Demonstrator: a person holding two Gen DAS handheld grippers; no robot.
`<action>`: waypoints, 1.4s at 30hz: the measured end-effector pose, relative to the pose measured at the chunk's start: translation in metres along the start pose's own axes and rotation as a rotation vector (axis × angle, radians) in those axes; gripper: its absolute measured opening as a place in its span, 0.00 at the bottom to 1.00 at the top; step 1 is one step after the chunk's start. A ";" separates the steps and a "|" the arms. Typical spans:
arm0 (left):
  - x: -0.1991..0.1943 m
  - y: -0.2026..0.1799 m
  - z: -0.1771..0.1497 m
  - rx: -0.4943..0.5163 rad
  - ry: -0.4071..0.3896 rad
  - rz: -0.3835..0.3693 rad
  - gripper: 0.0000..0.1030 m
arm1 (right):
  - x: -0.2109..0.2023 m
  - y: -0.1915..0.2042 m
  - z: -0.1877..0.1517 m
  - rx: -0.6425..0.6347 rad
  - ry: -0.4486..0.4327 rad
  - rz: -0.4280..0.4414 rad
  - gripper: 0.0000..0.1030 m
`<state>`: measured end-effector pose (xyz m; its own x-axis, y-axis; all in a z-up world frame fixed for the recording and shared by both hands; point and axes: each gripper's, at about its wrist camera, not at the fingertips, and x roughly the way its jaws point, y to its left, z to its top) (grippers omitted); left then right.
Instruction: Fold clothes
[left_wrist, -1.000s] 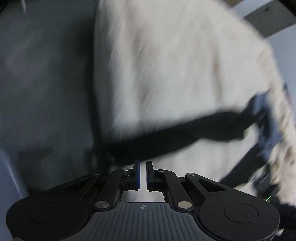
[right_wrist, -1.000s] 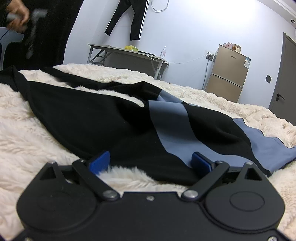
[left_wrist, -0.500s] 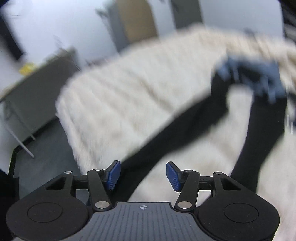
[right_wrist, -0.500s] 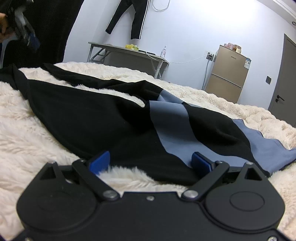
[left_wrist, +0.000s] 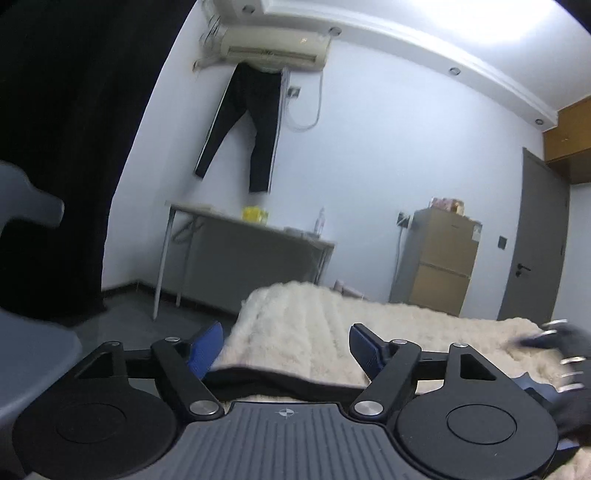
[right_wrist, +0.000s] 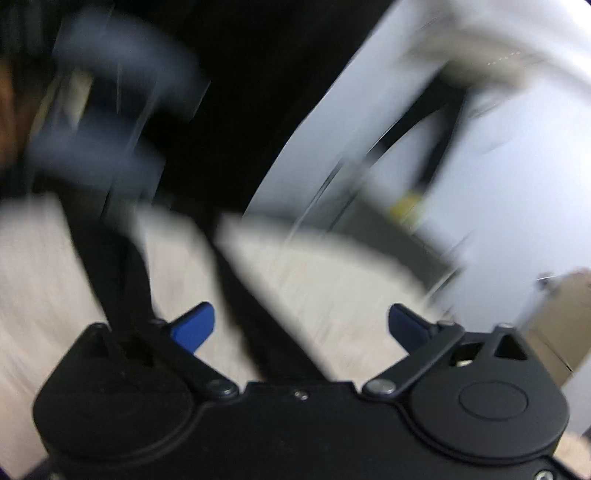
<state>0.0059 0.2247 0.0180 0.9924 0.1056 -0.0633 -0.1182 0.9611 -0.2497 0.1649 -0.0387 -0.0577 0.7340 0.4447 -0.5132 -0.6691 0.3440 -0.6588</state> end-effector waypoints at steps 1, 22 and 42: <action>0.004 0.000 -0.001 -0.008 0.006 0.001 0.73 | 0.025 0.000 0.001 -0.049 0.065 0.014 0.33; 0.014 0.013 -0.009 -0.110 0.005 -0.025 0.74 | 0.143 -0.130 0.059 0.179 0.364 -0.131 0.26; 0.000 0.063 -0.007 -0.341 -0.078 0.061 0.76 | 0.170 0.088 0.102 -0.396 0.071 -0.070 0.00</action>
<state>-0.0023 0.2834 -0.0041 0.9813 0.1919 -0.0174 -0.1689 0.8132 -0.5570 0.2187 0.1513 -0.1465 0.7916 0.3685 -0.4874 -0.5309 0.0197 -0.8472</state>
